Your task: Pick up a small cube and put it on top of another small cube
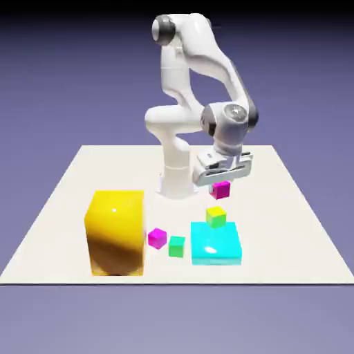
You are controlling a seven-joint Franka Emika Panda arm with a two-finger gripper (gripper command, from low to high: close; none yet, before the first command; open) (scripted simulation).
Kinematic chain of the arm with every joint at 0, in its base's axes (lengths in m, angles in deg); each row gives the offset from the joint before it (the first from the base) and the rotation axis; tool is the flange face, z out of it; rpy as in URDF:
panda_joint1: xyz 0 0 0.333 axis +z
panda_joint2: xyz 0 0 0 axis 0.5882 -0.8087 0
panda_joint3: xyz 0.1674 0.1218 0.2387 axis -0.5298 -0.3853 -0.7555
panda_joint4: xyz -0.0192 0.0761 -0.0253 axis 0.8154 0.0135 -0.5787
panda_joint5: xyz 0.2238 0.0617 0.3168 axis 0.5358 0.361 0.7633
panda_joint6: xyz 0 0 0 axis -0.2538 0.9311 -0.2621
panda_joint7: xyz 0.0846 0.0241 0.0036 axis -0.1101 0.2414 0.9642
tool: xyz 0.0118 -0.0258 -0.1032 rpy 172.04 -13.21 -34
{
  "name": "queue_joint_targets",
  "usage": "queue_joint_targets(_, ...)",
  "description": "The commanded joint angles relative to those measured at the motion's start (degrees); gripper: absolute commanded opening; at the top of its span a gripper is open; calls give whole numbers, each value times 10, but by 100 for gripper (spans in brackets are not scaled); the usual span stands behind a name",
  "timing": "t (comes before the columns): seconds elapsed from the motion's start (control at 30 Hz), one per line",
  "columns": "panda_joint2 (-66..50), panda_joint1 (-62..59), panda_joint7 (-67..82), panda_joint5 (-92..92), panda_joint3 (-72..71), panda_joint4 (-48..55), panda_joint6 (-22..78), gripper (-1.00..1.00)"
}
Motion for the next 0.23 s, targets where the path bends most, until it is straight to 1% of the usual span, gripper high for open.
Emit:
queue_joint_targets(0.0, -16, 0, -4, -6, 0, -9, -25, -100)
queue_joint_targets(0.07, -49, -1, -10, -13, -1, -27, -75, -100)
queue_joint_targets(0.1, -51, -1, -11, -13, -1, -28, -78, -100)
queue_joint_targets(0.13, -51, -1, -11, -13, -1, -28, -78, 100)
queue_joint_targets(0.17, -51, -1, -11, -13, -1, -28, -78, 100)
queue_joint_targets(0.2, -34, -1, -8, -10, -1, -19, -53, 100)
